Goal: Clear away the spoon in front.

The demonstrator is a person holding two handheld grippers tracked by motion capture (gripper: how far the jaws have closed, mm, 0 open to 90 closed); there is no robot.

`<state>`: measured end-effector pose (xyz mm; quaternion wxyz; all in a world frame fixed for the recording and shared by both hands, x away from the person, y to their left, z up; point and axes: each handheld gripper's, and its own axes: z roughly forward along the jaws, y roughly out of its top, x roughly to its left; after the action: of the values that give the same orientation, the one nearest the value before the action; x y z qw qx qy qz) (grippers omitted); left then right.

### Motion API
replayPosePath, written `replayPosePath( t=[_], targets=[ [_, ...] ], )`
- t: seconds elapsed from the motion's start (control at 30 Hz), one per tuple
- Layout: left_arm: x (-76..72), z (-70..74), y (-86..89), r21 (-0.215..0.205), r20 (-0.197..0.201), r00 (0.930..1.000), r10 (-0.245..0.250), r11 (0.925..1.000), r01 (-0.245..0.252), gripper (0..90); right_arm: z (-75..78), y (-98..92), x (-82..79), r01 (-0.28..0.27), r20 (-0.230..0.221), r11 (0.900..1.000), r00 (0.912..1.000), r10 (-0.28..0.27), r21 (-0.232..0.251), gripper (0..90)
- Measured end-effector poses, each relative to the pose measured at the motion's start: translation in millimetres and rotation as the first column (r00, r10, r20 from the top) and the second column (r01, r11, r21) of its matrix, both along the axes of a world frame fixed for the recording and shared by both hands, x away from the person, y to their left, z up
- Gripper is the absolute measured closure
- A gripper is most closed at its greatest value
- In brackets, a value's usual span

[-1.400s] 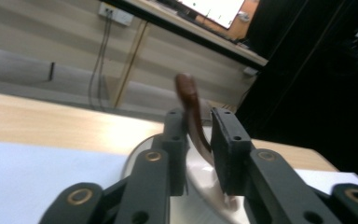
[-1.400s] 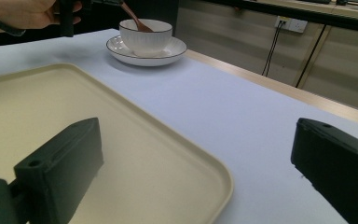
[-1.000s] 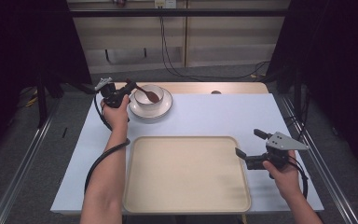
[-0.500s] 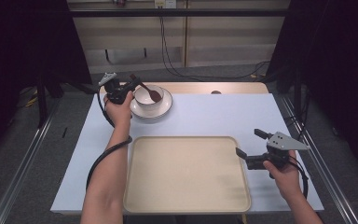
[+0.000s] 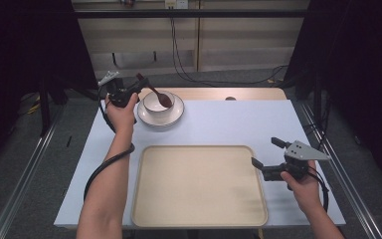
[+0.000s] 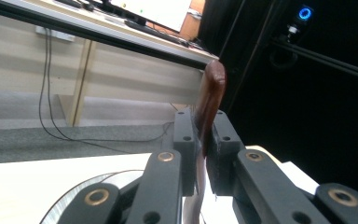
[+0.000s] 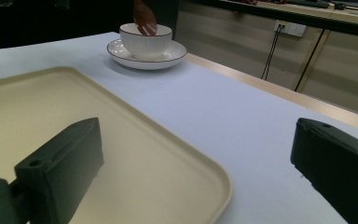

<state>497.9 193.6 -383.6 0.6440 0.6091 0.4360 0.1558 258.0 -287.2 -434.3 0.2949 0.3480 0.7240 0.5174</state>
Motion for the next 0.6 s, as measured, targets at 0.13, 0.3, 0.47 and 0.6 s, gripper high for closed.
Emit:
replayPosePath(
  t=[0.13,0.3,0.47,0.6],
  targets=[
    [-4.1,7.3,4.1,0.014,0.006,0.9997,-0.023,0.9996,0.023,83.9,-0.2,0.0,0.1,0.004,0.001,1.0,1.0,-0.004,-0.001,2.1],
    [-8.2,19.5,10.1,0.018,0.005,0.9974,-0.072,0.9972,0.072,84.1,0.0,0.4,0.2,0.002,-0.003,1.0,1.0,-0.002,0.008,2.1],
    [-12.5,32.7,9.5,0.019,0.018,0.9942,-0.106,0.9942,0.106,84.1,-0.1,1.4,-0.1,0.007,-0.001,1.0,1.0,-0.006,0.007,2.1],
    [-16.4,40.4,7.4,0.025,0.011,0.9893,-0.146,0.9891,0.145,84.1,-0.1,0.9,0.1,0.002,0.002,1.0,1.0,-0.002,0.004,2.1]
  ],
)
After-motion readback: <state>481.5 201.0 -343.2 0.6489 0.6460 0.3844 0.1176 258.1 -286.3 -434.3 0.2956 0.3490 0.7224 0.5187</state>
